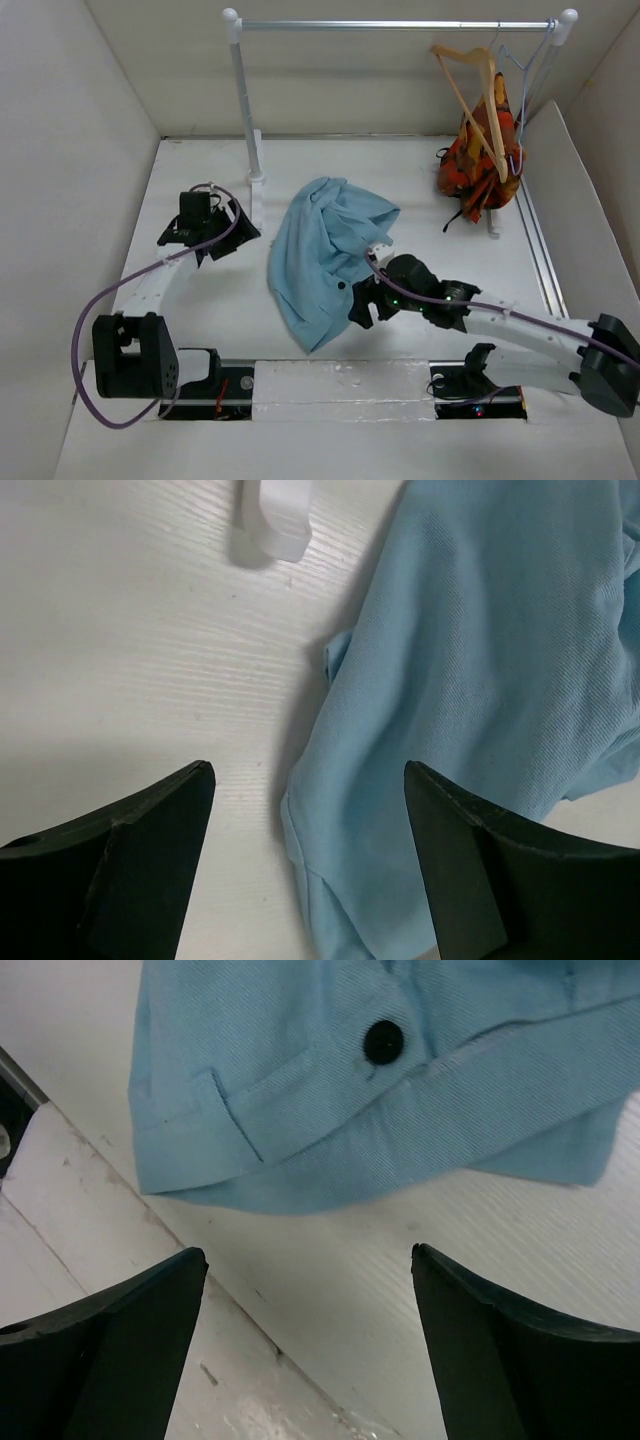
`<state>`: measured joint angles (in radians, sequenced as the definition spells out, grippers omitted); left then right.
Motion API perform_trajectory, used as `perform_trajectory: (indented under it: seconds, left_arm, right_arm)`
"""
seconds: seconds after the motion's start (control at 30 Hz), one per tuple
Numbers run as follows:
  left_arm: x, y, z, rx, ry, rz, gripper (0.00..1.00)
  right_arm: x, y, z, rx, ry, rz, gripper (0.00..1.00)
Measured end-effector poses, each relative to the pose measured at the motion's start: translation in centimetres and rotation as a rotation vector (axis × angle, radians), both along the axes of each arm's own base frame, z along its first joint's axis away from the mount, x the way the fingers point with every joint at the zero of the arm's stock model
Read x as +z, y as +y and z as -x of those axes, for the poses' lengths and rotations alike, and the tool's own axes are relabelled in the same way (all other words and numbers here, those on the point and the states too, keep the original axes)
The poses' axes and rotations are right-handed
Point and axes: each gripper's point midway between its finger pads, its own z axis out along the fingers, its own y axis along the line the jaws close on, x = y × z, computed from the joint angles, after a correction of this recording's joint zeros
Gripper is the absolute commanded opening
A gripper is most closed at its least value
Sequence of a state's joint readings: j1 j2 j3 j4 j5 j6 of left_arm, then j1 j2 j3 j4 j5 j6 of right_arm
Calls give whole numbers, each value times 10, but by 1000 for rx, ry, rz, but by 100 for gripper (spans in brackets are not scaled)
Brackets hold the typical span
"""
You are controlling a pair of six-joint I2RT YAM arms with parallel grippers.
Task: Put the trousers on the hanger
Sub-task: Flatten out the trousers at the center of the board.
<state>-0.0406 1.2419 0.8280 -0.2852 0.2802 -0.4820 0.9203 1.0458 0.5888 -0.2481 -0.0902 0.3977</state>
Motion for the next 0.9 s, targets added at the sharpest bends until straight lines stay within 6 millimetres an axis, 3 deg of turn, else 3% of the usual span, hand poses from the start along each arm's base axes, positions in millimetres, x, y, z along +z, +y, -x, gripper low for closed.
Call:
perform_trajectory:
  seconds: [0.07, 0.23, 0.47, 0.57, 0.6, 0.63, 0.7, 0.73, 0.8, 0.9]
  left_arm:
    - [-6, -9, -3, -33, 8, 19, 74]
    - [-22, -28, -10, -100, 13, 55, 73]
    - [-80, -33, 5, -122, 159, 65, 61]
    - [-84, -36, 2, -124, 159, 74, 50]
    - [-86, -37, 1, -123, 161, 72, 46]
    - [-88, -40, 0, -126, 162, 75, 30]
    - [-93, -47, -4, -137, 165, 80, 14]
    - [-96, -51, -4, -145, 171, 94, 0]
    - [-98, -57, -6, -152, 170, 117, 0]
    - [-96, -59, -7, -146, 166, 132, 0]
  right_arm:
    - [-3, 18, -1, 23, 0, -29, 89]
    - [-45, 38, 9, 67, 81, 42, 88]
    - [-61, 49, 15, 36, 124, 59, 89]
    - [-64, 58, 18, 30, 125, 62, 69]
    - [-66, 60, 17, 25, 123, 67, 41]
    - [-67, 62, 16, 18, 117, 72, 28]
    - [-71, 63, 11, -9, 111, 88, 0]
    - [-72, 61, 9, -21, 106, 100, 0]
    - [-67, 58, 3, -48, 84, 121, 0]
    - [-42, 51, -7, -77, 12, 124, 0]
